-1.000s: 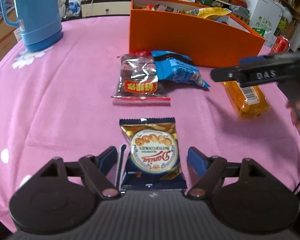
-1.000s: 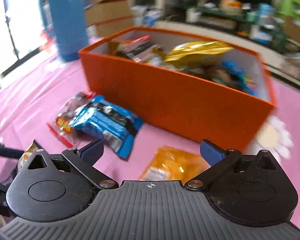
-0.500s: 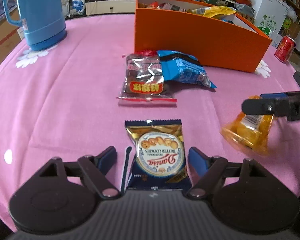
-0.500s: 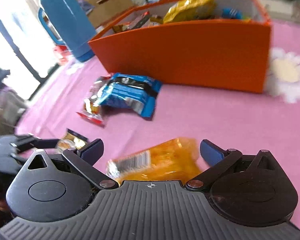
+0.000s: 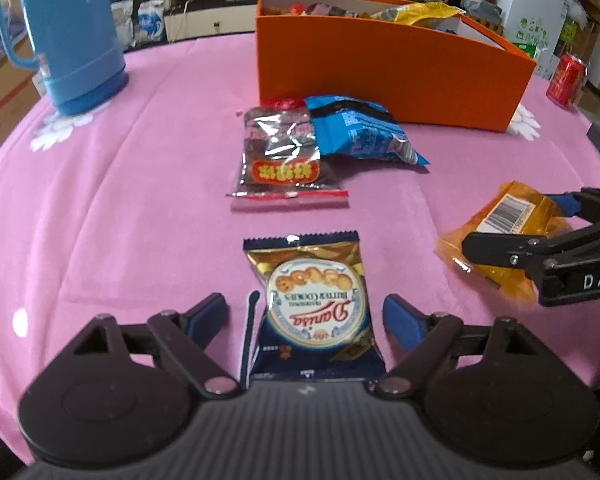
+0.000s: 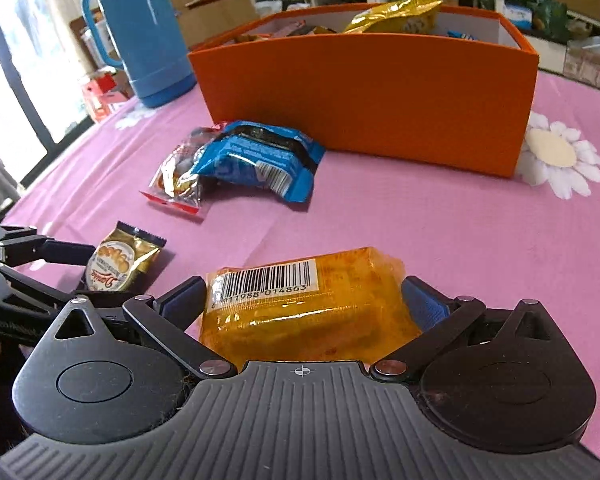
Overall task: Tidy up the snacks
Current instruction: 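Grasp the Danisa cookie packet with the left tool while the right tool grasps the orange bread bag, then carry both packets over the orange box and release them inside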
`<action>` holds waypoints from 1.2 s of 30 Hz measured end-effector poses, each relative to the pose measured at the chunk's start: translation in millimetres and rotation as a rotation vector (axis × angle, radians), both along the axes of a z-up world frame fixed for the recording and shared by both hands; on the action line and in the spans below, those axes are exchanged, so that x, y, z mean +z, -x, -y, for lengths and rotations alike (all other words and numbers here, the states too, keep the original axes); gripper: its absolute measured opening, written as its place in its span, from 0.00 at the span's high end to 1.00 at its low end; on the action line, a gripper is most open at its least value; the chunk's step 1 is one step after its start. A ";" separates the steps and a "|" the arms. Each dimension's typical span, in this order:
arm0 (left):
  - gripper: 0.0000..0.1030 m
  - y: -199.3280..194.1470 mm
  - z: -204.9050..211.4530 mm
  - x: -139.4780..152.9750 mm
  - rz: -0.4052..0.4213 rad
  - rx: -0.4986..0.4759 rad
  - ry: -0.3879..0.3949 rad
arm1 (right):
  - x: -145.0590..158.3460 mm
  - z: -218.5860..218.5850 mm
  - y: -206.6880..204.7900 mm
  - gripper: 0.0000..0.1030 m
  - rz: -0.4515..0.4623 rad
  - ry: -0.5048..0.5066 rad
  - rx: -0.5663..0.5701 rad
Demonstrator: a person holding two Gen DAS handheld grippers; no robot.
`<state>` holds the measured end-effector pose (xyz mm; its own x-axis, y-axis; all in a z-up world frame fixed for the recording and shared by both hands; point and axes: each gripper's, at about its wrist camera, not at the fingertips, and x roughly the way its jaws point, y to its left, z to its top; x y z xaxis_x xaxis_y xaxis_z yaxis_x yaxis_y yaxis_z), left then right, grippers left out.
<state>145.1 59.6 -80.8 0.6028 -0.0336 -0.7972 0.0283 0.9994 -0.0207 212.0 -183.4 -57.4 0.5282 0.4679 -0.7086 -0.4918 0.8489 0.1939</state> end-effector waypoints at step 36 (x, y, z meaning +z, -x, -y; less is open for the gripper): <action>0.55 18.5 -16.6 28.7 0.033 0.035 0.130 | 7.2 27.8 47.8 0.37 -0.008 -0.087 -0.229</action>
<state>126.7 76.3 -52.1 0.6313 -0.1135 -0.7672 -0.0037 0.9888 -0.1493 164.1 -211.2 -50.1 0.6224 0.3957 -0.6753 -0.2862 0.9181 0.2742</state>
